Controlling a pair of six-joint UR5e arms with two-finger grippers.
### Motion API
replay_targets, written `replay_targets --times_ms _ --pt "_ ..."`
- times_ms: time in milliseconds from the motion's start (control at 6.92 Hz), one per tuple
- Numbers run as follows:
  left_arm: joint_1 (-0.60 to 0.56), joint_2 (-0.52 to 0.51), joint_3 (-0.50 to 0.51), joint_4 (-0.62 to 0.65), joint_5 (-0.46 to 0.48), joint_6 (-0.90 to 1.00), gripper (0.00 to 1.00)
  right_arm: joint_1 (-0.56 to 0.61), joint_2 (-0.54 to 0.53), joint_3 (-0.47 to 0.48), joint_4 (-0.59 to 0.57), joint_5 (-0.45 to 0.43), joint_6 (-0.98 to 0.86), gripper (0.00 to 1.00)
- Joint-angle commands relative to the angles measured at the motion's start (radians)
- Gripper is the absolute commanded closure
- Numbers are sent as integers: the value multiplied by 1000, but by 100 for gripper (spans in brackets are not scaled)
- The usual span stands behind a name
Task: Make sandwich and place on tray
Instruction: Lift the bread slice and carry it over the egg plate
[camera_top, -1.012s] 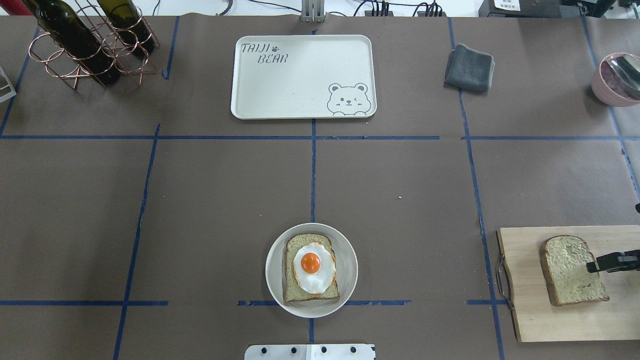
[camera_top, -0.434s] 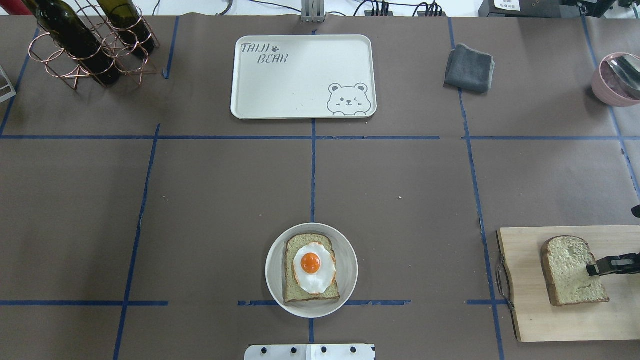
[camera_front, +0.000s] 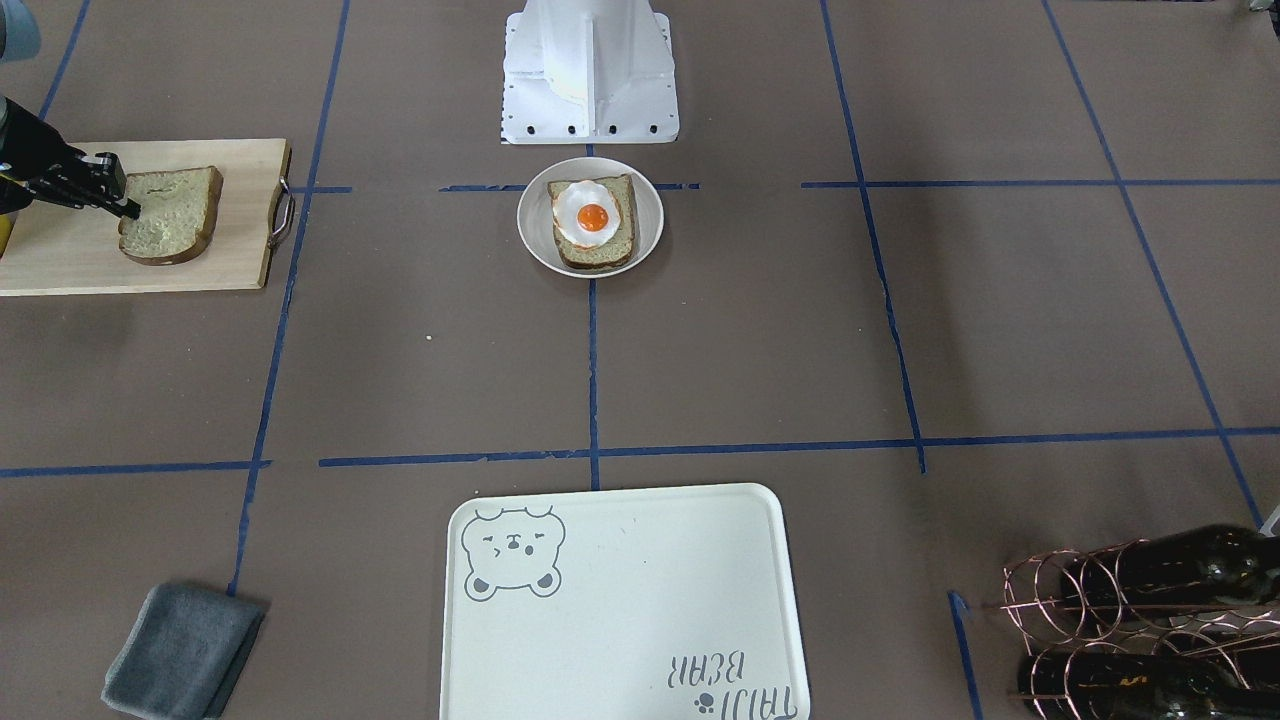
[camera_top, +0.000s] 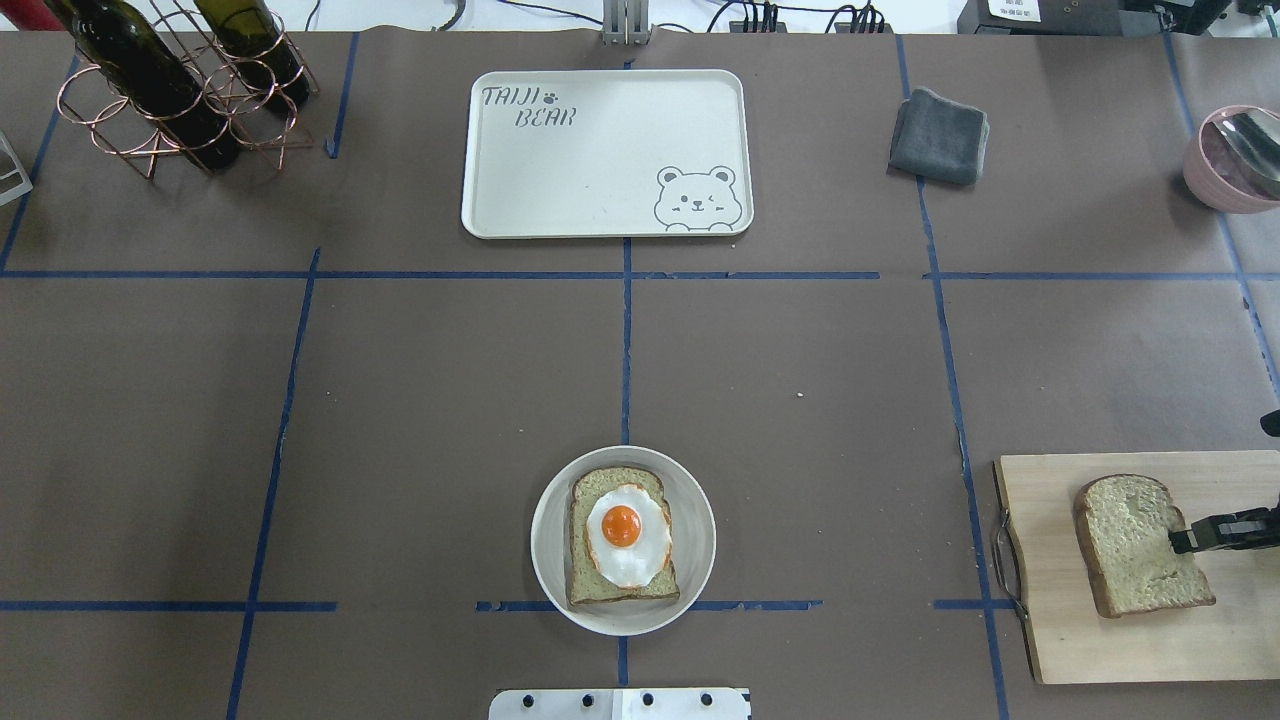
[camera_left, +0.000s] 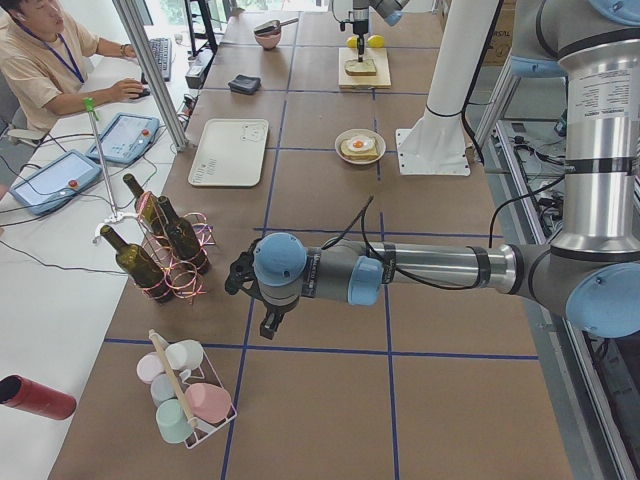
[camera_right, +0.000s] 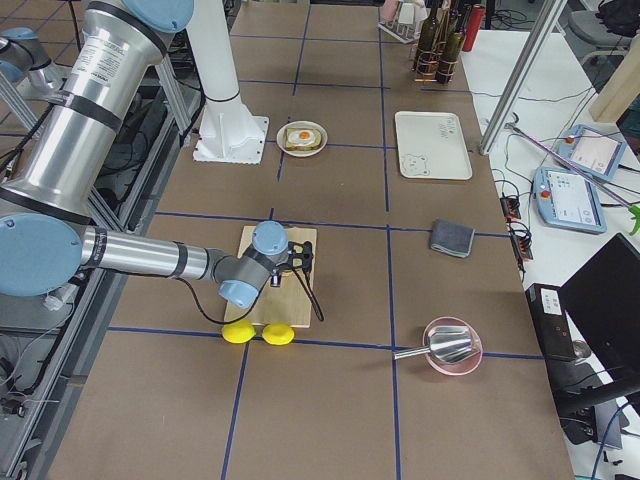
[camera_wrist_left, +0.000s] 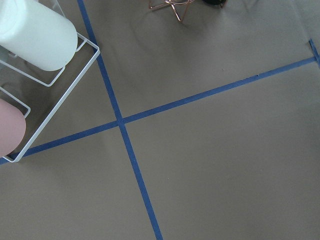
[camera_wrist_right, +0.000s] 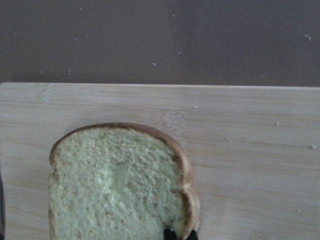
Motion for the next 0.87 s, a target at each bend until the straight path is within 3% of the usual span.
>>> replay_targets --times_ms 0,289,578,723 --pt "1 0 0 0 0 0 0 6 -6 3 84 64 9 100" --pt "0 -2 -4 0 0 0 0 1 48 35 141 93 134 100" --pt "0 -2 0 0 0 0 0 -14 236 58 137 117 357 100" --pt "0 -2 -1 0 0 0 0 -64 346 58 123 62 408 100"
